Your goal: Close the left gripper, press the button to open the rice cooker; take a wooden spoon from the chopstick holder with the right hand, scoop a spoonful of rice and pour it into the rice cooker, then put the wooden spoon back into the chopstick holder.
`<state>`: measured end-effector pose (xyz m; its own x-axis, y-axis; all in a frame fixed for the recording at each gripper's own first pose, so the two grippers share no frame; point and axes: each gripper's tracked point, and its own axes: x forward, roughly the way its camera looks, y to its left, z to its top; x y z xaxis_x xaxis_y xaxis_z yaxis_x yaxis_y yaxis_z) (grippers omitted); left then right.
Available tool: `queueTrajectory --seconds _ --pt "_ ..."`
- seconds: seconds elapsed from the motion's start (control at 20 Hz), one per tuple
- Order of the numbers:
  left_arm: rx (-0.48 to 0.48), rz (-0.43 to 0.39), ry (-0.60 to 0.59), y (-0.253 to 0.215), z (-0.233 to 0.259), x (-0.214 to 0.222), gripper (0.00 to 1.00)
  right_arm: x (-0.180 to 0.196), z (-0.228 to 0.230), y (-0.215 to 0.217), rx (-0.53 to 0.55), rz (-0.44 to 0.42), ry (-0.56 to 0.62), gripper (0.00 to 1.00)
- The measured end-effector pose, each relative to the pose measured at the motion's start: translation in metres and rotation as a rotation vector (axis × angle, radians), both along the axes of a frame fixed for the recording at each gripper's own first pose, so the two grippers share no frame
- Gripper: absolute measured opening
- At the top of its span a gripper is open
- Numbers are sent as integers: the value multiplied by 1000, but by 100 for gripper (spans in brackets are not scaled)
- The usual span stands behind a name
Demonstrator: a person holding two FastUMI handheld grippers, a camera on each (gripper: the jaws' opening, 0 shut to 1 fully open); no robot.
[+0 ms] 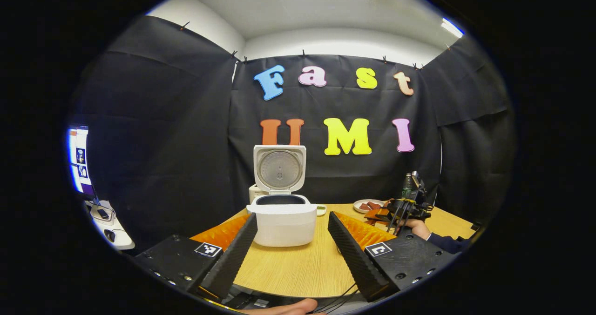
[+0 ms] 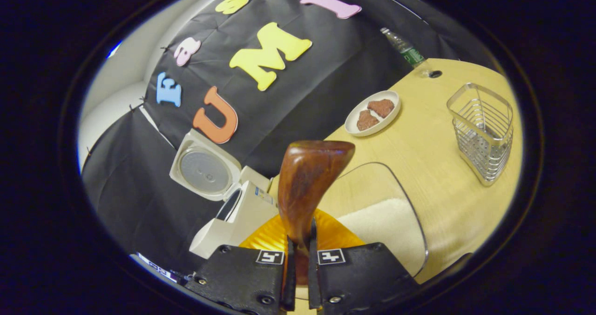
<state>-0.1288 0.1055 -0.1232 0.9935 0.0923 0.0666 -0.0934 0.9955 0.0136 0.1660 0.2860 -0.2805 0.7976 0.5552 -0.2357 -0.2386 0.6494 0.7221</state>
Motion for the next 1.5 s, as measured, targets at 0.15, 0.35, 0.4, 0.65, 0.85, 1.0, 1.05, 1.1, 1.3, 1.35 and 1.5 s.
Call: queueTrajectory --seconds 0.15,0.35,0.4,0.65,0.85,1.0,1.05,1.1,1.3,1.35,1.5 --pt "11 0 15 -5 1 22 96 8 16 -20 80 -33 -1 15" --pt "26 -3 40 -12 0 46 96 12 39 -36 214 -49 24 15" --pt "34 -4 43 -14 1 49 96 12 47 -39 267 -47 36 15" --pt "50 -11 59 -15 3 60 96 7 98 -62 448 -73 10 15" --pt "47 11 77 -5 0 66 96 -3 142 -81 686 -100 75 15" --pt "46 13 81 -1 -2 67 96 -13 150 -78 758 -88 152 16" --pt "45 15 82 1 -5 67 96 -12 156 -75 768 -75 154 15" --pt "44 16 82 3 -5 66 96 -10 159 -72 758 -75 155 15" --pt "30 2 87 14 -9 58 96 -6 168 -44 698 -59 158 16" --pt "24 0 80 17 -9 57 96 -5 170 -35 681 -47 163 15" --pt "14 -2 84 27 -11 51 96 7 176 2 626 -12 164 16"
